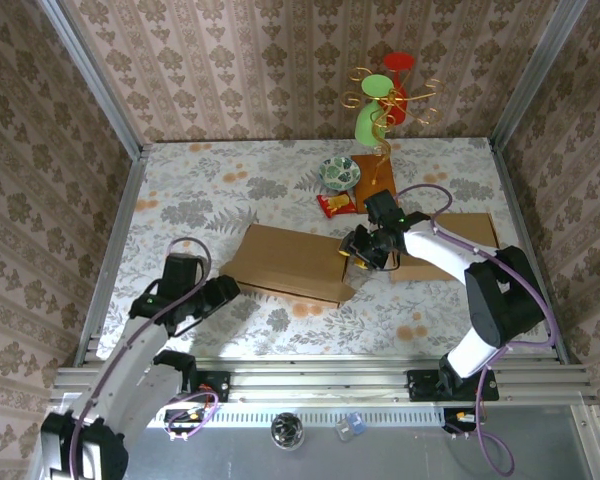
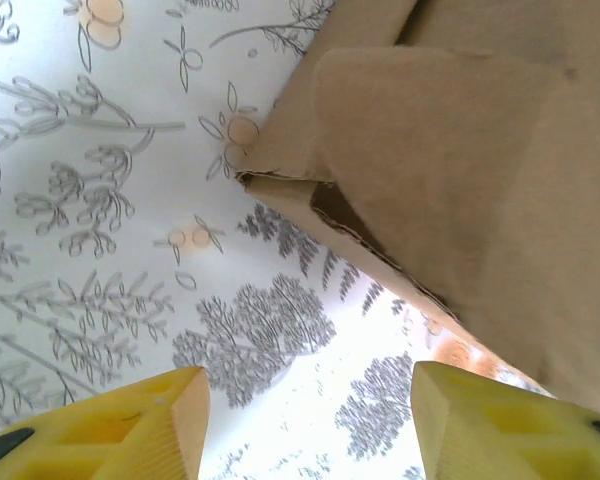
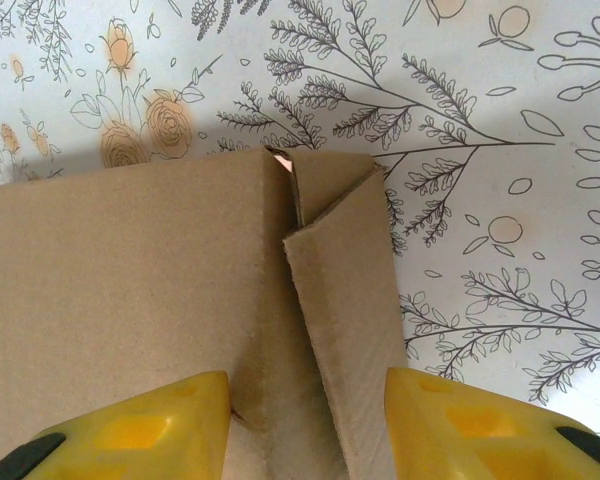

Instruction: Fold the paper box

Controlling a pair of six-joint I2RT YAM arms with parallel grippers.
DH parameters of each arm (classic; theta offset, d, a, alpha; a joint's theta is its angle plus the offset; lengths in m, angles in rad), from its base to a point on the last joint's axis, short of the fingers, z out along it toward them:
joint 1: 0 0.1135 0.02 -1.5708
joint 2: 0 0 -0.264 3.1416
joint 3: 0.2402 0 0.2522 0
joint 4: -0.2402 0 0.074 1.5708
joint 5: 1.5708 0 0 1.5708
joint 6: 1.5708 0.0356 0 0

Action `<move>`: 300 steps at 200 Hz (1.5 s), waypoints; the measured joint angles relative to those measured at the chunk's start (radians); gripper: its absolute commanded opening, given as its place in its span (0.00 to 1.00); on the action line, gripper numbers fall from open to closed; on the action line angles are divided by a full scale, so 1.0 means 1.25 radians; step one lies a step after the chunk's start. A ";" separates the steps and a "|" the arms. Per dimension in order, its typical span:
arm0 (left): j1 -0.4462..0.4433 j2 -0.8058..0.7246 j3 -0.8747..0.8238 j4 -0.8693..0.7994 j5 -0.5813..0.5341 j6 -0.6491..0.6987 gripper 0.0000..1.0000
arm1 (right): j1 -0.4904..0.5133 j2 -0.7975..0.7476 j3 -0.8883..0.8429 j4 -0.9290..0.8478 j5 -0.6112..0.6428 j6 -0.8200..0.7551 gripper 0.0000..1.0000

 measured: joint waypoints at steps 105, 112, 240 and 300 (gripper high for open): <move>0.013 0.010 0.403 -0.244 -0.013 0.016 0.66 | 0.000 0.018 0.035 -0.021 0.006 -0.001 0.54; 0.016 0.051 0.440 -0.241 -0.013 0.042 0.67 | 0.000 0.018 0.036 -0.023 0.006 -0.004 0.55; 0.140 0.588 0.429 -0.052 0.180 0.475 0.68 | 0.000 -0.078 -0.026 -0.026 -0.063 -0.057 0.61; 0.140 0.622 0.351 0.026 0.203 0.490 0.63 | 0.000 -0.070 -0.038 -0.013 -0.088 -0.068 0.61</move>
